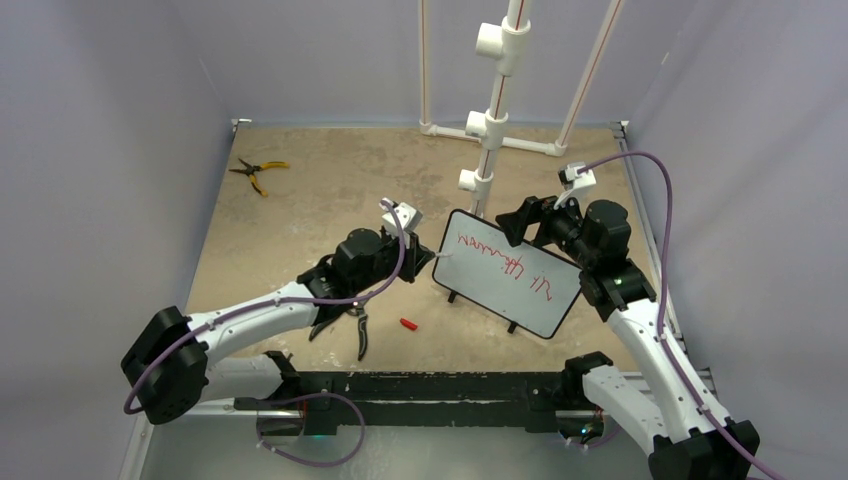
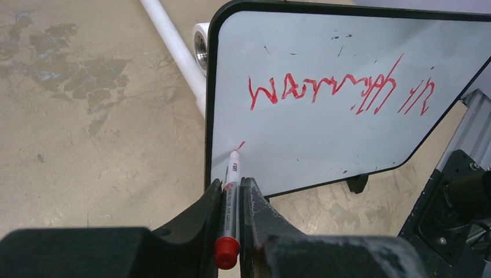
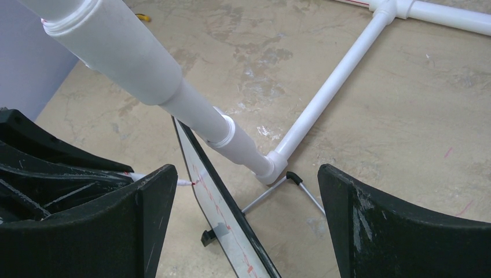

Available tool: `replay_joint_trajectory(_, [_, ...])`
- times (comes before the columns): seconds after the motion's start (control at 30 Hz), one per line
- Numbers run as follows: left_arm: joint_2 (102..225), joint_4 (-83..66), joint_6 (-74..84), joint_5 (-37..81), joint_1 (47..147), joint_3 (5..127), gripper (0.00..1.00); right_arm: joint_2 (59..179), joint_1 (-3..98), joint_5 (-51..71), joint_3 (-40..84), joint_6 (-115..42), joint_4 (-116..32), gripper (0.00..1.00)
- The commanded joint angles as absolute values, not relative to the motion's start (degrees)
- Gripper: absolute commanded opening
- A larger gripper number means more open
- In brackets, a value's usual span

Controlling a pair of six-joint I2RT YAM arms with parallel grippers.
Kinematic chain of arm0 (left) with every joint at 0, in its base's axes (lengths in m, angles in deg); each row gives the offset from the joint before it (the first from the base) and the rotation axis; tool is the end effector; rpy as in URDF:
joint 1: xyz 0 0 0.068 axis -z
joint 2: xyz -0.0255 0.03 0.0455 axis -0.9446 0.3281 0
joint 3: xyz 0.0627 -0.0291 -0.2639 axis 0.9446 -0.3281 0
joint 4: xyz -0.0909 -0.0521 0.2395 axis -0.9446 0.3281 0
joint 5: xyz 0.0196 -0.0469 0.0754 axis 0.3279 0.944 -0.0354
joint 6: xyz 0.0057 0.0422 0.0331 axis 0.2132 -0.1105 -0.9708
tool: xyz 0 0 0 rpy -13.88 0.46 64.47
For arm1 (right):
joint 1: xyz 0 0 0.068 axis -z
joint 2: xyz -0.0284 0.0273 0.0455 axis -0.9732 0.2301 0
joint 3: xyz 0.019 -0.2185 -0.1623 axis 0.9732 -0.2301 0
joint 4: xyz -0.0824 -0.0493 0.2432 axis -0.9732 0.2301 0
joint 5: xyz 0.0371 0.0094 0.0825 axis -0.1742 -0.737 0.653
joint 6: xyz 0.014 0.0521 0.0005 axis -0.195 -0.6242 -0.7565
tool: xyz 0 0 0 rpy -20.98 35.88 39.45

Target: Write a sentence on the whiteboard

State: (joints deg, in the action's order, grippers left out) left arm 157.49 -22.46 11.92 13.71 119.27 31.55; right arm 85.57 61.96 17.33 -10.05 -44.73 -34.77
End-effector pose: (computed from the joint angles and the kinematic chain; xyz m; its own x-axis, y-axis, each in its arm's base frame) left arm 0.1800 -0.2029 0.2540 -0.4053 -0.0208 -0.9139 0.6529 0.6932 -0.3054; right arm 0.1882 0.0589 0.3295 -0.3164 0.1812 -0.9312 -0.4174 0.8549 0.3082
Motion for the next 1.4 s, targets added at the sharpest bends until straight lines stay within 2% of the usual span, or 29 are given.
replay_joint_trajectory(0.0, [154.75, -22.30, 12.38, 11.87, 118.95, 30.56, 0.00, 85.30, 61.68, 17.88, -9.63, -43.99, -37.13, 0.94])
replay_joint_trajectory(0.8, [155.56, -25.41, 13.06, 16.15, 118.99, 30.48, 0.00, 85.43, 61.67, 17.80, -9.59, -43.99, -37.09, 0.94])
replay_joint_trajectory(1.37, [157.31, -27.46, 12.95, 14.86, 119.05, 31.53, 0.00, 85.57, 61.67, 17.94, -9.50, -43.90, -37.04, 0.94])
